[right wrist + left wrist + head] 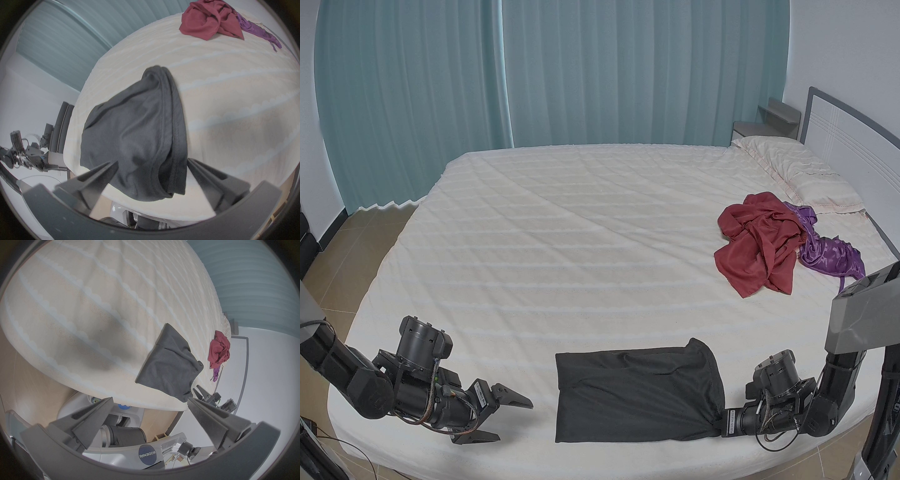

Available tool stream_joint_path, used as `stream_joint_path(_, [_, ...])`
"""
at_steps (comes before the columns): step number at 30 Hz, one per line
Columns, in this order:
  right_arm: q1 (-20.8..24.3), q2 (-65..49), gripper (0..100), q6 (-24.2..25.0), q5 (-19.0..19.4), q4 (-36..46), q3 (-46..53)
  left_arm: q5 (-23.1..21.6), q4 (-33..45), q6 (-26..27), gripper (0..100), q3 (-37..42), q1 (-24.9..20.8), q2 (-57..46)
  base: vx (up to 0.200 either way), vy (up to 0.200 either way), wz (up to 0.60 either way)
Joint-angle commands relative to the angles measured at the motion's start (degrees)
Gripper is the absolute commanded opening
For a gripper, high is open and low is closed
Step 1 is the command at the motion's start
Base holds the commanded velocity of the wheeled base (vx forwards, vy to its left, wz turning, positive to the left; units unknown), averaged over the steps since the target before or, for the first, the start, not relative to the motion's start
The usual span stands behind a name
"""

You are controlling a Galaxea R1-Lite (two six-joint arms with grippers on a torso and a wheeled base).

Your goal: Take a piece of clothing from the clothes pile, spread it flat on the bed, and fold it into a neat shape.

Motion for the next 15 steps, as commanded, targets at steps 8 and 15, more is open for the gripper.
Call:
stream_joint_path(8, [-1.0,-1.4,100,0.0,-0.1,-0.8,-0.1,0.2,0.0,0.0,100,0.0,0.0,0.3,0.0,0.0,0.0])
stream_joint_path(15, [-6.0,-4.6,100,-0.6,0.0,-5.4,-2.1,0.2,0.0,0.0,100,0.0,0.0,0.3,0.0,0.0,0.0])
